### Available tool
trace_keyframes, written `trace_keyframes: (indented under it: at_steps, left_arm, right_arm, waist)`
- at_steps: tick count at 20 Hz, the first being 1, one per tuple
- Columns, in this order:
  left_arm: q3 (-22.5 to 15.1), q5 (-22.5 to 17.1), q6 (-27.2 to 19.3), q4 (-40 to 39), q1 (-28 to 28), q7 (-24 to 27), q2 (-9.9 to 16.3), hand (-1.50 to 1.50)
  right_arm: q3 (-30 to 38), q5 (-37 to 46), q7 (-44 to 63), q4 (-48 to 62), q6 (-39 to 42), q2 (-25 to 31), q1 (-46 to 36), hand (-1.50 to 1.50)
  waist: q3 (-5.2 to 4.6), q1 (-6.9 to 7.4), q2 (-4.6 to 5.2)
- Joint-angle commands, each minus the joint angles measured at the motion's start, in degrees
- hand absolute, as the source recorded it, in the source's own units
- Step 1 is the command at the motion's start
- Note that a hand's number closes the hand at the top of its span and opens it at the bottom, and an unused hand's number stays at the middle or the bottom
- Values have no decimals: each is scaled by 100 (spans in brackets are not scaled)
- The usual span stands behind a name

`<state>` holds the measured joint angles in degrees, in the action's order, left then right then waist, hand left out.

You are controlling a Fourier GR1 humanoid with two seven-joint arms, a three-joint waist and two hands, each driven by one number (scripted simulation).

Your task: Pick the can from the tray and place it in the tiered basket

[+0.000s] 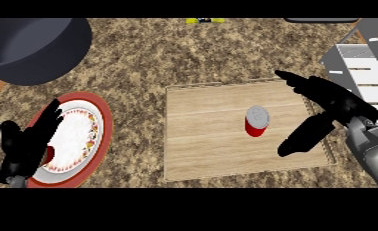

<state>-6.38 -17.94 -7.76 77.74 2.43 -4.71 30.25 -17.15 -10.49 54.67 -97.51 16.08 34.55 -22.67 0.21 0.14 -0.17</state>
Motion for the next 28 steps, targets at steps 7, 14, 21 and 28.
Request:
trace_keyframes:
  at_steps: [7,14,21,28]
  left_arm:
    - [449,136,411,-298,-279,-196,-108,0]
    - [654,408,567,-150,219,38,-324,0]
    - [612,770,399,-103,-118,-351,-729,0]
    - [1039,909,821,-124,46,-100,-728,0]
  right_arm:
    - [510,-53,-121,331,734,-152,333,-150]
    - [750,196,-188,50,935,-328,736,-150]
    - [443,1163,-787,686,641,-1202,605,-150]
    - [729,1616,-997,1071,785,-1611,449,-150]
  waist:
    - [-21,-12,16]
    - [-22,-9,13]
    - [-21,-1,21]
    - [-21,12,18]
